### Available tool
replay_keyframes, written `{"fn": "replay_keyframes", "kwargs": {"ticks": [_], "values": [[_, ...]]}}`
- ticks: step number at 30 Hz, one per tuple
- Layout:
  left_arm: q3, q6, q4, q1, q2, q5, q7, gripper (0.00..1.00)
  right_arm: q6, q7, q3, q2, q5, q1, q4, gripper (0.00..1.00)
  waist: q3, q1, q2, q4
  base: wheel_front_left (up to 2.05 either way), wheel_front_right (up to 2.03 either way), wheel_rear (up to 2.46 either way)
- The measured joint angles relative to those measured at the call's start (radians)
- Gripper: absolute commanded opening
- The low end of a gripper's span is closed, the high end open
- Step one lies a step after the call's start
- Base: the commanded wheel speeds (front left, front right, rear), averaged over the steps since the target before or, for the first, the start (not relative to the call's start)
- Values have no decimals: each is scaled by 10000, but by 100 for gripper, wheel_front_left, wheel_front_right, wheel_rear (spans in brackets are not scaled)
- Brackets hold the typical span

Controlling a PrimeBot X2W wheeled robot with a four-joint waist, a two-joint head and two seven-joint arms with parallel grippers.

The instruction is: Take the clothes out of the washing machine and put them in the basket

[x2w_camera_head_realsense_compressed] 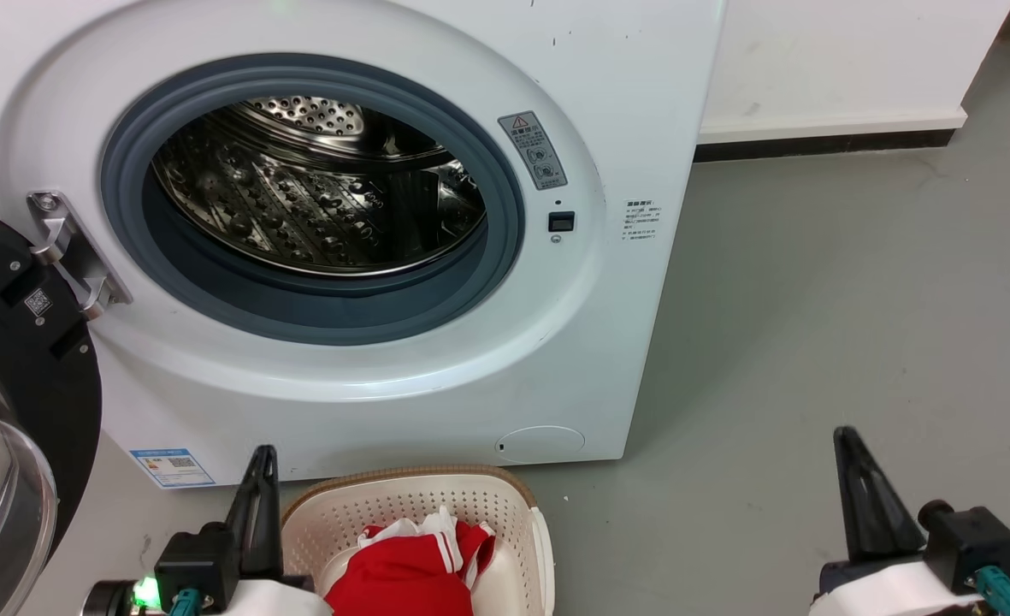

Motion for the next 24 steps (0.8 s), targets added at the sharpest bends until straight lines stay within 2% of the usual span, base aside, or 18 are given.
{"fn": "replay_keyframes", "kwargs": {"ticks": [2,24], "values": [[15,-2,169,30,-4,-121,79,0,0,44,27,0,104,94,123,0,0,1,0,3,0,0,0],[316,-355,560,-294,-96,-4381,1058,0,0,840,61,-132,4667,-145,481,0,-26,1,0,100,0,0,0]]}}
